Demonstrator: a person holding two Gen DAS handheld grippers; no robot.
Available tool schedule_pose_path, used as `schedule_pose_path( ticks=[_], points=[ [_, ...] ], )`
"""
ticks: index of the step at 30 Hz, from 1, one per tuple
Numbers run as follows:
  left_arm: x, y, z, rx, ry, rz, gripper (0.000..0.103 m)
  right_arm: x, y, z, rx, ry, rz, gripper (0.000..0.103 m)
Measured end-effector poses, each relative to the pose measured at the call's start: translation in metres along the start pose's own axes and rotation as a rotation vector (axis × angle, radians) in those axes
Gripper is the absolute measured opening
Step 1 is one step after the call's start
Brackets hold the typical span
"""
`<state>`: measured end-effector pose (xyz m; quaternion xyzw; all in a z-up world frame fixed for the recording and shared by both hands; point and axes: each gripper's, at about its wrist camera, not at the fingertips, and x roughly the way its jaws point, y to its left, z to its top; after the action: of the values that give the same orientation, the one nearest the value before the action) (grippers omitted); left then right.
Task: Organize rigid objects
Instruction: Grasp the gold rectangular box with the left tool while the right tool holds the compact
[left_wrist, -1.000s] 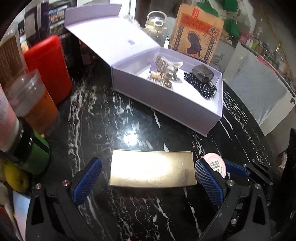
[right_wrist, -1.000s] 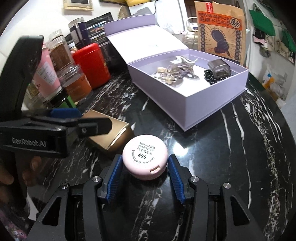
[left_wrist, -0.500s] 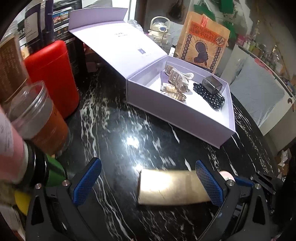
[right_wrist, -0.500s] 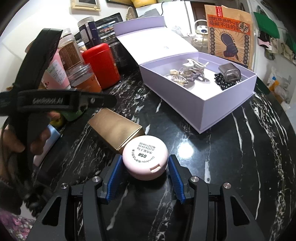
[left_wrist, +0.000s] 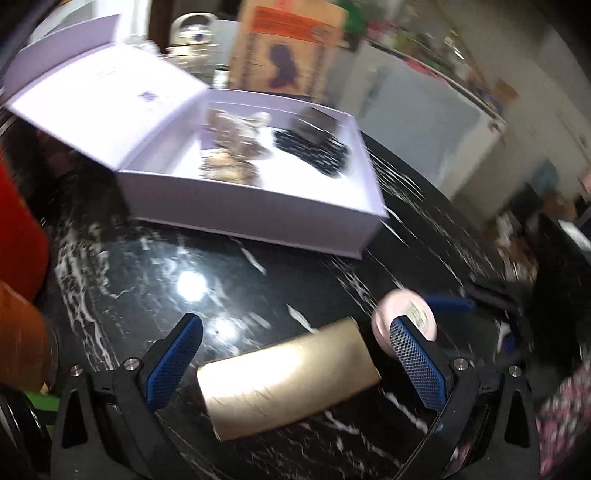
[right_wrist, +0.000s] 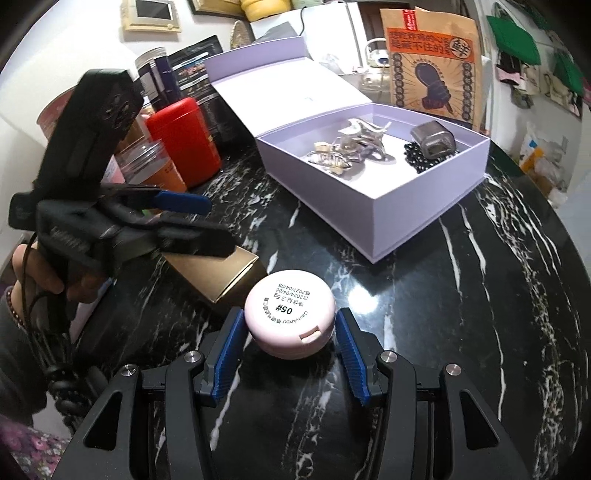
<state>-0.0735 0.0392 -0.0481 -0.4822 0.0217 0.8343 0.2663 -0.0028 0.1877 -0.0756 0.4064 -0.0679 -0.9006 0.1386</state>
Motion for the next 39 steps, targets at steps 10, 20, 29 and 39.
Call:
schedule_pose_path(
  ticks=[10, 20, 29, 39],
  points=[
    [0.018, -0.029, -0.008, 0.301, 0.201, 0.054, 0.103, -0.001, 0.003, -0.001, -0.005, 0.005, 0.013, 0.050],
    [0.049, -0.033, -0.015, 0.359, 0.258, 0.172, 0.103, -0.005, -0.002, -0.004, 0.005, 0.008, -0.022, 0.050],
    [0.040, -0.031, -0.027, 0.205, 0.189, 0.212, 0.093, -0.004, -0.020, -0.006, 0.049, 0.022, -0.044, 0.050],
    [0.028, -0.013, -0.030, -0.081, 0.154, 0.279, 0.045, -0.006, -0.022, -0.006, 0.056, 0.019, -0.051, 0.050]
  ],
)
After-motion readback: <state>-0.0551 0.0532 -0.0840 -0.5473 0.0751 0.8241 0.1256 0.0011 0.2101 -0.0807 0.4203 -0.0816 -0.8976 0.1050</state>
